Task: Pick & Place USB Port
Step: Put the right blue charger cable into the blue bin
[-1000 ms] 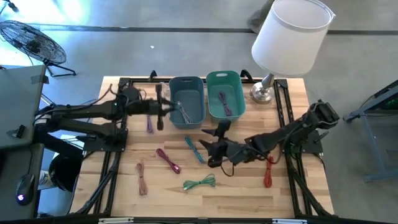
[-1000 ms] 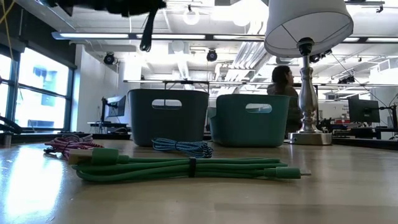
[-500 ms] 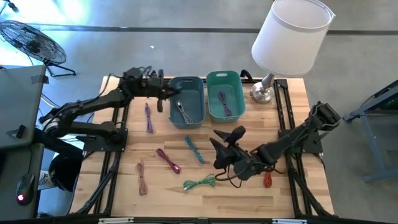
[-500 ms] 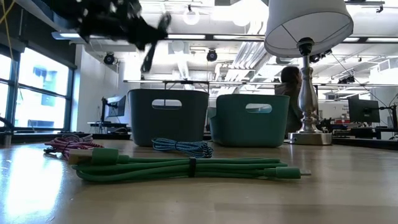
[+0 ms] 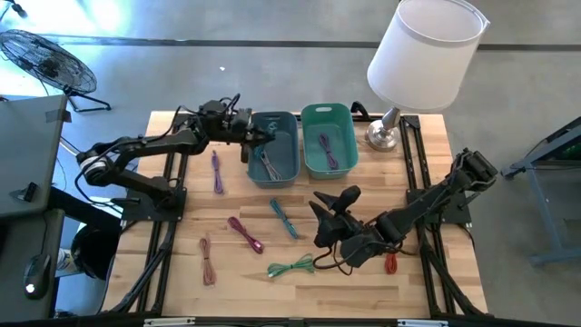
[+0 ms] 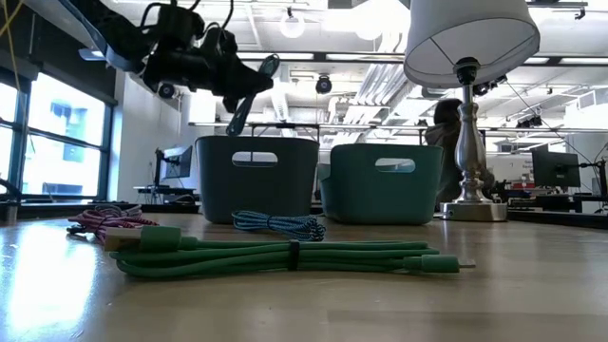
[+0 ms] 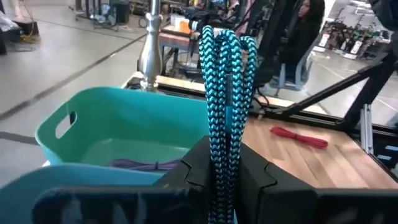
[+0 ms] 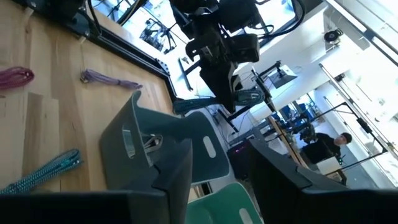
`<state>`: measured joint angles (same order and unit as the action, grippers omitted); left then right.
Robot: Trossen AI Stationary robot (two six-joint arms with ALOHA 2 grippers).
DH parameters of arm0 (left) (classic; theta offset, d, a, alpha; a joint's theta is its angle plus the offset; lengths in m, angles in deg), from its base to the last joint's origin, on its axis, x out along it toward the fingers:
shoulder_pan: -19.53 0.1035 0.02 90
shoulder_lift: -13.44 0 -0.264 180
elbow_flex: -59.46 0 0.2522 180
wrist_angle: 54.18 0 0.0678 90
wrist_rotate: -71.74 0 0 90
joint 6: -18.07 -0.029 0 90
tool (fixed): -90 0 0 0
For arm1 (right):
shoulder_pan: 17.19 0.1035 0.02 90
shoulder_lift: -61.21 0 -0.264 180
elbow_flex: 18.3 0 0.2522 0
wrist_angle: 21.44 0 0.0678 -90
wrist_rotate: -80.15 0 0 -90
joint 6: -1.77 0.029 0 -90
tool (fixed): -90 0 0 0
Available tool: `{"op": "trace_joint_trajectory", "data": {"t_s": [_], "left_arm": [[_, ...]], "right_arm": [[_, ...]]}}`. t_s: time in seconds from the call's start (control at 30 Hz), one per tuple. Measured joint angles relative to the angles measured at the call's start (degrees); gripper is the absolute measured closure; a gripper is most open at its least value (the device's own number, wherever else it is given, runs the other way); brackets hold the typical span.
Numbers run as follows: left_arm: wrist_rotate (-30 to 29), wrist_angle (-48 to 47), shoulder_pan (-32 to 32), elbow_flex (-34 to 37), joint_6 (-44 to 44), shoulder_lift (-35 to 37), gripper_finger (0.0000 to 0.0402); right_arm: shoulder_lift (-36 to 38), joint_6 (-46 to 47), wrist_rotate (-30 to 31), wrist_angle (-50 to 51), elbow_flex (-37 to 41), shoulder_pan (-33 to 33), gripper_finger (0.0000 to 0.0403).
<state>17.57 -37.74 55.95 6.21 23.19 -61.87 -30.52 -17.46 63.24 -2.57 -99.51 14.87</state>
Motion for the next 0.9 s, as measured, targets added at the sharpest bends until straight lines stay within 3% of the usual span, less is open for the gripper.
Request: {"op": "trace_joint_trajectory", "data": {"t_s": [0.17,0.57,0.9], "left_arm": [[2.95,-0.09,-0.04,0.0,0.34,0.02,0.0347],[2.51,0.19,-0.02,0.0,-1.05,0.02,0.0342],[2.17,0.2,-0.02,0.0,-8.39,0.02,0.0341]], "right_arm": [[0.0,0.0,-0.18,0.26,0.0,0.48,0.0258],[0.0,0.98,-0.4,0.25,0.0,0.74,0.0256],[0.0,1.18,-0.96,0.42,0.0,0.74,0.0253]]}}
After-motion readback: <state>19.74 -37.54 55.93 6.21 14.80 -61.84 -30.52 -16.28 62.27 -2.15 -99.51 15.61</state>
